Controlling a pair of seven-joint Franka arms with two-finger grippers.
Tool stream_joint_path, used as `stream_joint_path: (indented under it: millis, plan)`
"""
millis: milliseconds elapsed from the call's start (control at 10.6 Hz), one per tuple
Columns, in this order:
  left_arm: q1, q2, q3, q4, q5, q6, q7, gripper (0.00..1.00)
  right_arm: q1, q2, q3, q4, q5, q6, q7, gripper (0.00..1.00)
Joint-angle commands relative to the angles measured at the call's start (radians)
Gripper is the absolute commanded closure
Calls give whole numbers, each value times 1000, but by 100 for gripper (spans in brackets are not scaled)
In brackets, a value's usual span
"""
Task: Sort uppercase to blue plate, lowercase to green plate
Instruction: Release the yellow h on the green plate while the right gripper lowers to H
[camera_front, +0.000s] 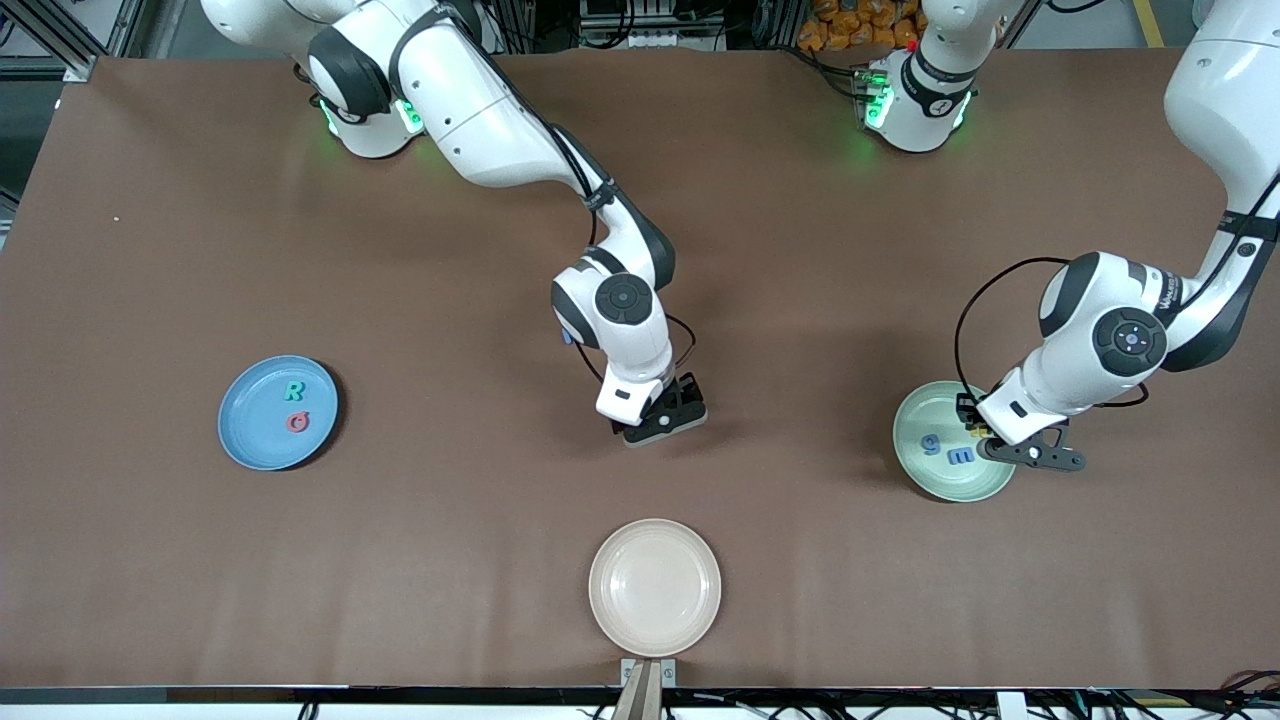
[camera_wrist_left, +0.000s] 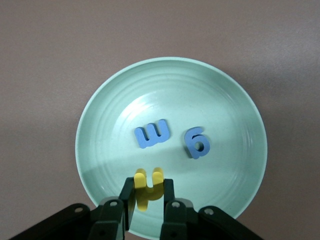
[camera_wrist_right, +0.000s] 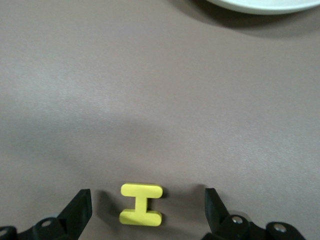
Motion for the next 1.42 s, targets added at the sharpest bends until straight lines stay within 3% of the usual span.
stream_joint_path:
  millis: [0,284,379,474,569,663,758,853,1042,1327]
  plan:
    - [-14,35,11,37,4,-8,19,100,10,22,-10,33,-9,8,3,0]
    - [-40,59,20,63,4,-6,15,98,13,23,-10,33,-7,7,3,0]
    - [-61,64,32,73,2,-6,10,84,16,25,-10,32,-7,7,3,0]
    - [-90,64,56,79,2,-6,7,63,18,30,-10,30,-7,7,3,9]
    - [-106,64,67,86,2,-6,4,47,21,31,-10,27,-9,8,3,35]
    - [-110,64,69,87,2,-6,4,0,26,33,-10,19,-9,13,5,59]
    - [-112,61,69,90,2,-6,3,0,27,33,-10,15,-8,30,5,91]
    - [-113,58,69,103,2,-9,3,0,27,31,-10,9,-7,36,5,100]
    - [-150,42,67,135,-1,-40,3,0,26,30,-10,9,-3,34,6,100]
    - [-219,38,63,250,-16,-202,3,0,15,4,-10,10,3,19,3,100]
